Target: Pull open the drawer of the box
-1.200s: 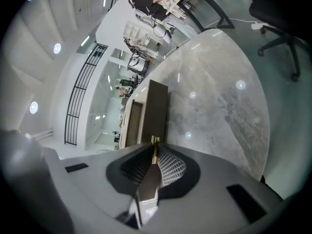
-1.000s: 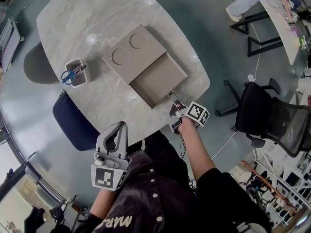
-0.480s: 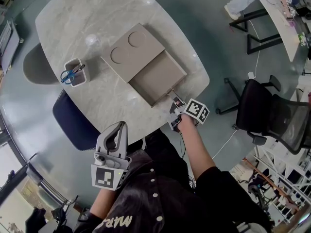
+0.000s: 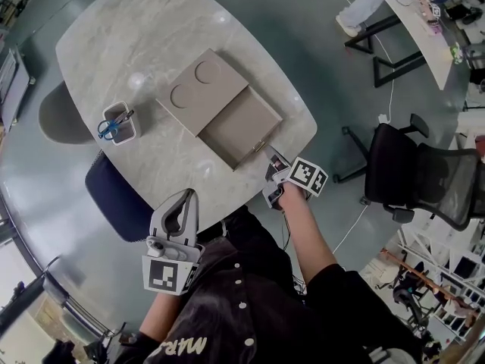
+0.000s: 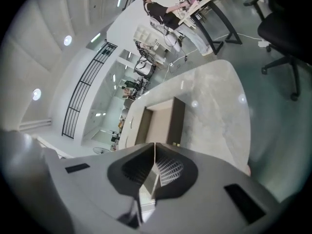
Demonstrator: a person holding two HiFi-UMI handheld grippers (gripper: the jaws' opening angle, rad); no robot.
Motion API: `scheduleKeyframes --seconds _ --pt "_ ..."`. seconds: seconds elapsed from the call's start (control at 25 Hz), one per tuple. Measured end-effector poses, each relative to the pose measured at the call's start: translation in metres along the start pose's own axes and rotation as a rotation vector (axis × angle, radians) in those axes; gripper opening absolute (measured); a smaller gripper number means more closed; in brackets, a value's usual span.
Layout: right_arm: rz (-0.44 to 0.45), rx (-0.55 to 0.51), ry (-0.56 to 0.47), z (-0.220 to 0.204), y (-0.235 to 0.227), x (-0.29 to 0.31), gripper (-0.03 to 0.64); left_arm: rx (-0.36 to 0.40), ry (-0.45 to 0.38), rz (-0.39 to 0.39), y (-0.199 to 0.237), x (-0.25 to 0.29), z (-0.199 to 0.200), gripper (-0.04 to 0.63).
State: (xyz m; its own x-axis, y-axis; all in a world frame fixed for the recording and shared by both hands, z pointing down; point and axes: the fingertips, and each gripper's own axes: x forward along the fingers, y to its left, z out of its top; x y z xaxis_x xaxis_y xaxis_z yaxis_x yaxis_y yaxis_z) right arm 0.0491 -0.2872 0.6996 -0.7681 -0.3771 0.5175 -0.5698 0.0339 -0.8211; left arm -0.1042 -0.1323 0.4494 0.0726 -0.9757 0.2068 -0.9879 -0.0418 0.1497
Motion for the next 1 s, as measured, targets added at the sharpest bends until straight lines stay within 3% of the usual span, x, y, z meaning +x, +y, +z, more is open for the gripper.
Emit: scheduleKeyframes --seconds 0.4,0.72,1.0 --pt "0.221 -0.235 -0.171 0.019 0.114 -0.051 -0.003 0.006 -0.087 -0.042 -0.001 -0.019 0.029 0.017" --pt "0.212 -0.615 -0.351 0.007 0.185 -0.109 -0.003 0.034 -0.175 -0.068 0.007 -0.045 0.054 0.017" --pt "0.124 -0.932 -0.538 -0.014 0.23 -0.162 -0.003 0.051 -0.209 -0.122 -0.005 -0.053 0.062 0.017"
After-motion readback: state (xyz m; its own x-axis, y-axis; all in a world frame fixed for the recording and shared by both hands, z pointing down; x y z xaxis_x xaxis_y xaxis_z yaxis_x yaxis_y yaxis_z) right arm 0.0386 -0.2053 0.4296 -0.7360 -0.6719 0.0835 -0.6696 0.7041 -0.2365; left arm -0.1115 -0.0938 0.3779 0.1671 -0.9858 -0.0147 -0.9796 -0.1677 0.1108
